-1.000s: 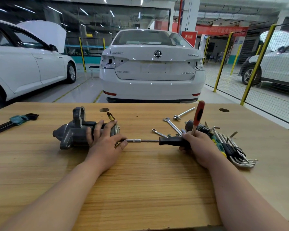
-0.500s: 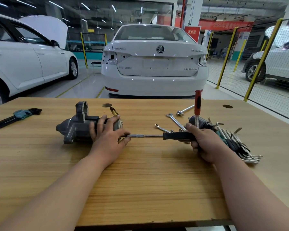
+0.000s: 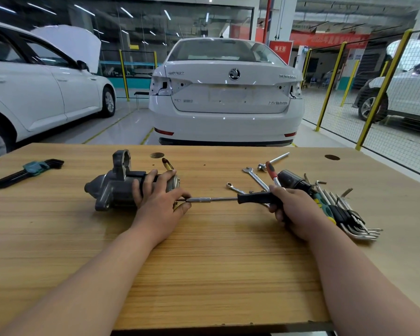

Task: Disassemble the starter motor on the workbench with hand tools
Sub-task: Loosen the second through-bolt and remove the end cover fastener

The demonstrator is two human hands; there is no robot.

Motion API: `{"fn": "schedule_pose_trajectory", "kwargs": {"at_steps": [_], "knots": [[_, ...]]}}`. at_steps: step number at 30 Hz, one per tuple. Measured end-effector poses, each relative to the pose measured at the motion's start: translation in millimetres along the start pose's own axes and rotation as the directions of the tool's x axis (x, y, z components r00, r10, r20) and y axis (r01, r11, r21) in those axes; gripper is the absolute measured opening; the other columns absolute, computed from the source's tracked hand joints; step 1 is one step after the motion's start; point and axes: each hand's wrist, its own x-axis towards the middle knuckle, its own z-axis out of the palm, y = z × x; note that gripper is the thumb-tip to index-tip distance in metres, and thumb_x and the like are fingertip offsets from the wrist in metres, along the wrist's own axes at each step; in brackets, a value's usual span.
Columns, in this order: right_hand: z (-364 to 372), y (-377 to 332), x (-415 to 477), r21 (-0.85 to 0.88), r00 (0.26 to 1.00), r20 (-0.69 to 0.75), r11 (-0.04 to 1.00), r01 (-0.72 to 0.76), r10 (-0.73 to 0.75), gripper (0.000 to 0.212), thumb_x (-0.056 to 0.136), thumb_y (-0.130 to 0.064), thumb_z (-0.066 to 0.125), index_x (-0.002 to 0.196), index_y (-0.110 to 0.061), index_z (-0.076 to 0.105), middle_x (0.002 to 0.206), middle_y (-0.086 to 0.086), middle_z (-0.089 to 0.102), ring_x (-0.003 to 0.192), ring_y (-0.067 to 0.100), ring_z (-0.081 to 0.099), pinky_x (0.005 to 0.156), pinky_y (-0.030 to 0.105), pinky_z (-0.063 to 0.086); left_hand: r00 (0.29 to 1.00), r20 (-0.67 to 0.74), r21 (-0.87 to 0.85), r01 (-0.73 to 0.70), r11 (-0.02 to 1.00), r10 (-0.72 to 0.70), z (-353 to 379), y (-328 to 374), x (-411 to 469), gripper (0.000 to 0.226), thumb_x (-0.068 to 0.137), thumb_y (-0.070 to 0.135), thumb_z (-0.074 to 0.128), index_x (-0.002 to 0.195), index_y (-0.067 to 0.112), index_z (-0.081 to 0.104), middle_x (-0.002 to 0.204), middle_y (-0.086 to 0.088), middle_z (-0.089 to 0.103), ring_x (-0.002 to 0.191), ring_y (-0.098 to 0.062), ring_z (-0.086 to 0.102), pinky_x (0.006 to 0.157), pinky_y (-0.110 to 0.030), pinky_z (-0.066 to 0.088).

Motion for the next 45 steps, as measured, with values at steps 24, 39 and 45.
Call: {"fn": "schedule_pose_trajectory", "kwargs": {"at_steps": [24, 39, 45], "knots": [[4, -5, 5, -0.103, 0.993, -0.047, 0.988, -0.114, 0.109, 0.050, 0.097, -0.057, 0.047, 0.103, -0.010, 0.061, 0.072, 0.008, 0.075, 0.036, 0.014, 0.047, 0.042, 0.026, 0.040, 1.000, -0.017, 0.010, -0.014, 1.000, 0.014, 2, -2, 0, 0.021, 0.089, 0.052, 0.054, 0.104, 0.045, 0.066, 0.154, 0.012, 0.019, 0.142, -0.019, -0.007, 0.105, -0.038, -0.023], [-21, 0, 4, 0.181, 0.966, 0.239, 0.972, -0.148, 0.102, 0.056, 0.096, -0.061, 0.044, 0.111, -0.011, 0.061, 0.055, 0.006, 0.053, 0.030, 0.012, 0.031, 0.033, 0.020, 0.030, 0.999, -0.031, 0.009, -0.027, 1.000, 0.027, 3, -4, 1, 0.021, 0.089, 0.054, 0.053, 0.101, 0.045, 0.067, 0.153, 0.011, 0.022, 0.141, -0.018, -0.005, 0.103, -0.035, -0.026], [-11, -2, 4, 0.144, 0.989, 0.073, 0.980, -0.137, 0.127, 0.047, 0.101, -0.050, 0.043, 0.090, -0.009, 0.062, 0.051, 0.009, 0.054, 0.031, 0.016, 0.036, 0.033, 0.023, 0.031, 0.998, -0.049, 0.004, -0.027, 1.000, 0.028, 4, -4, 1, 0.014, 0.086, 0.051, 0.060, 0.096, 0.045, 0.067, 0.152, 0.011, 0.026, 0.141, -0.019, -0.002, 0.105, -0.036, -0.024]]}}
